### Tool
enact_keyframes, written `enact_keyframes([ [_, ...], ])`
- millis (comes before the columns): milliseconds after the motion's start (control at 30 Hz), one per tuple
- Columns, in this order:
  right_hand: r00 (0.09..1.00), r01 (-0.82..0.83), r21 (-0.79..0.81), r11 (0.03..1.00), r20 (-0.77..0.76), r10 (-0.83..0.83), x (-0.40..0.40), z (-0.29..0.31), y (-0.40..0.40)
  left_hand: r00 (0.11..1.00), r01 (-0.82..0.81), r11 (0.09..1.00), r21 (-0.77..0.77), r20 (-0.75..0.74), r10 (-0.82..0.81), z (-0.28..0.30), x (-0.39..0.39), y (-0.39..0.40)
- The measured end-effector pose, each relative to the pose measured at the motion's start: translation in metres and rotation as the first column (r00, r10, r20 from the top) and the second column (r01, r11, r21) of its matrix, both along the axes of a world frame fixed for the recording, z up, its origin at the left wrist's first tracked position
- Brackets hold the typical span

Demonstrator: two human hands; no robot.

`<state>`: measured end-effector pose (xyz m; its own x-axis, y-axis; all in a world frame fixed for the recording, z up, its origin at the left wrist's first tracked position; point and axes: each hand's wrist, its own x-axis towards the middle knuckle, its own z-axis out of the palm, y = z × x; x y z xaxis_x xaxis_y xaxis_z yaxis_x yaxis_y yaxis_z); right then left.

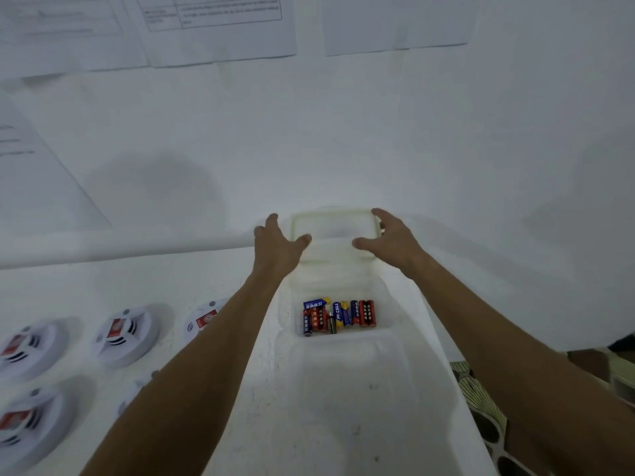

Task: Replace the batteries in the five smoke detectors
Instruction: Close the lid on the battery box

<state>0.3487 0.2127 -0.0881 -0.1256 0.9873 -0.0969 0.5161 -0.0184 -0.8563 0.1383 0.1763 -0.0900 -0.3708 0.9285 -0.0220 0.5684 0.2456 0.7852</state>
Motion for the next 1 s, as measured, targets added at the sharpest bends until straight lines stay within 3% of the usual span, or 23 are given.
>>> enact_keyframes([
  [200,0.986,0.087,0.092,0.992,-0.152,-0.073,0.025,0.014,-0.102,1.0,-0.007,0.997,0.08,0.03,0.005,0.013,0.014,-0.099],
  [433,0.996,0.052,0.025,0.998,-0.073,-0.05,0.032,-0.031,-0.208,0.99,-0.106,0.993,0.051,0.094,0.101,-0.023,0.046,-0.204],
  [733,0.993,0.028,0.046,0.999,-0.114,-0.022,0.031,-0.038,-0.225,0.974,-0.156,0.988,0.02,0.17,0.15,-0.038,0.061,-0.223],
  [1000,0.992,0.027,0.035,0.999,-0.122,-0.022,0.043,-0.048,-0.255,0.982,-0.133,0.989,-0.056,0.125,0.139,-0.037,0.066,-0.256],
])
